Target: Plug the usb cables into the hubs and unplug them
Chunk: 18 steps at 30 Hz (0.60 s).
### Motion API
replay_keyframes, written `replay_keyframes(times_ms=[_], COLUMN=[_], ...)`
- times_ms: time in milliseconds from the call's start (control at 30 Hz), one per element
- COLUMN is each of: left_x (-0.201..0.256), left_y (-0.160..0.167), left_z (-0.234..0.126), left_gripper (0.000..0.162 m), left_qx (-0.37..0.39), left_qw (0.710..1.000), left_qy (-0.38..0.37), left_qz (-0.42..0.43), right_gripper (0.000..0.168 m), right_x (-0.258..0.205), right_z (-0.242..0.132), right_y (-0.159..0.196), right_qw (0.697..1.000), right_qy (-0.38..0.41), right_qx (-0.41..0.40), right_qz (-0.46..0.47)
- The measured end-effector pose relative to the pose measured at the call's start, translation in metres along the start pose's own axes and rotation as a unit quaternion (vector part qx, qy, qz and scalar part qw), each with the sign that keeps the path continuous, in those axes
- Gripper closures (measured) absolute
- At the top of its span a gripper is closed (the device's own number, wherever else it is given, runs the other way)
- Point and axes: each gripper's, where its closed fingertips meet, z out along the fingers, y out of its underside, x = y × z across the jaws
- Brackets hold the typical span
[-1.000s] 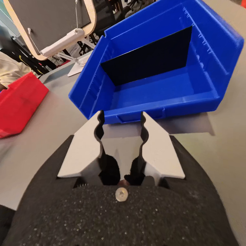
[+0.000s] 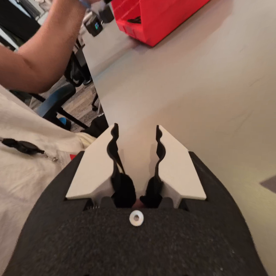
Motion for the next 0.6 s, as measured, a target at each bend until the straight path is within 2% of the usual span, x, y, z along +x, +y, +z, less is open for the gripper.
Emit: replay_keyframes(times_ms=[167,267,400,467,500,600], left_x=[0.002,0.029,0.068,0.077,0.087,0.143], left_y=[-0.068,-0.096,-0.120,-0.137,-0.145,-0.168], left_z=[-0.123,-0.172,-0.187,-0.192,-0.192,-0.177], left_gripper=[0.159,0.159,0.159,0.158,0.159,0.159], left_qx=[0.166,0.226,0.251,0.263,0.263,0.258], left_qw=[0.986,0.973,0.964,0.958,0.957,0.956], left_qy=[-0.030,-0.026,-0.013,-0.045,-0.037,0.061], left_qz=[0.016,0.050,0.082,0.105,0.118,0.123], right_gripper=[0.118,0.117,0.116,0.116,0.115,0.117], right_x=[0.028,0.051,0.053,0.054,0.054,0.058], right_z=[-0.007,-0.011,-0.011,-0.012,-0.013,-0.017], right_y=[-0.019,-0.022,-0.012,-0.006,-0.004,-0.001], right_qw=[0.994,0.983,0.978,0.979,0.980,0.980], right_qy=[0.073,0.130,0.110,0.116,0.122,0.139], right_qx=[0.080,0.117,0.129,0.117,0.115,0.111], right_qz=[0.020,0.052,0.122,0.119,0.110,0.084])
